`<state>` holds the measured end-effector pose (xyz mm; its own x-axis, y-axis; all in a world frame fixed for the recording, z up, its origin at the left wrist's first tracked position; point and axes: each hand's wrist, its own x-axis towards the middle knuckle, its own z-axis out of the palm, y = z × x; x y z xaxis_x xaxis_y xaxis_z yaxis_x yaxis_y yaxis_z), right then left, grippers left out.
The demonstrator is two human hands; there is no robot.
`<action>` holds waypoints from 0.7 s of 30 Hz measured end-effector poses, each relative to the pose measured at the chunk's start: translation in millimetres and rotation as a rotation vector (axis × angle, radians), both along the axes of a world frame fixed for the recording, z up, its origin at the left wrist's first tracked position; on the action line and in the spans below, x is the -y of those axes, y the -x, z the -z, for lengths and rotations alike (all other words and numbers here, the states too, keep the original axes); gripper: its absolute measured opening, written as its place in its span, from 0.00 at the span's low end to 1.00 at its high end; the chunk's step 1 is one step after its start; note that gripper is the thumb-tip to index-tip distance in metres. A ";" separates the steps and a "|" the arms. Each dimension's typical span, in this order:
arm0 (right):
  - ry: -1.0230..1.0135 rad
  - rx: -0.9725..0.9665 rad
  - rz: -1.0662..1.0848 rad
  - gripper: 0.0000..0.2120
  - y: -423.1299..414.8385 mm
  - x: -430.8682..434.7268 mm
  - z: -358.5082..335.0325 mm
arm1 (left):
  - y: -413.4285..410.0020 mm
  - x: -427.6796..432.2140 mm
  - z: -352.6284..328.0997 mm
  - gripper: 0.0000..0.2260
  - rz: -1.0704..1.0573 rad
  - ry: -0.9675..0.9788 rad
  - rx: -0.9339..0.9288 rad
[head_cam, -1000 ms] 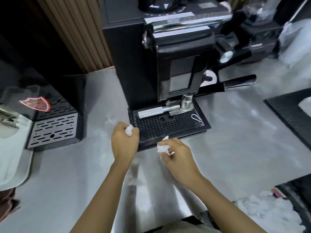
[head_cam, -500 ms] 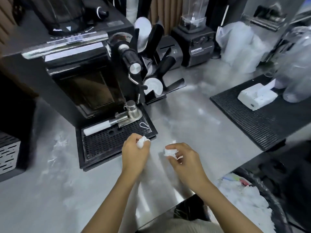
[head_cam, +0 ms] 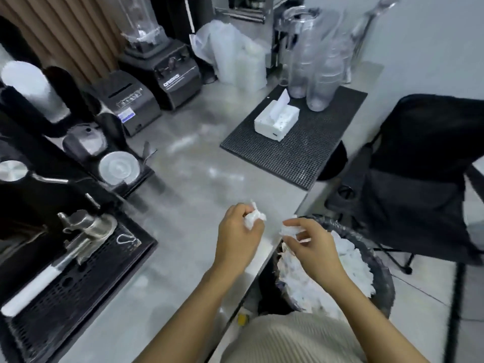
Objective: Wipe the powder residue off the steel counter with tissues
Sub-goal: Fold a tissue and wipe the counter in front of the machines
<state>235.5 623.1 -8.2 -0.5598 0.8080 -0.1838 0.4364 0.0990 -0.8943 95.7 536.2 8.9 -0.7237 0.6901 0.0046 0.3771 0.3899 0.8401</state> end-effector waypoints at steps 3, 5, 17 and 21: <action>-0.012 0.063 0.110 0.11 -25.9 -10.8 11.1 | -18.3 -23.8 6.7 0.04 0.115 -0.010 -0.004; -0.007 0.116 0.194 0.10 -43.2 -18.5 19.5 | -31.7 -38.9 12.7 0.04 0.194 0.012 0.011; 0.185 0.382 0.393 0.16 -120.7 -38.6 44.9 | -81.8 -100.8 67.7 0.19 0.704 0.607 0.057; 0.195 0.373 0.411 0.15 -122.3 -41.0 47.1 | -65.3 -99.0 66.1 0.16 0.629 0.580 0.092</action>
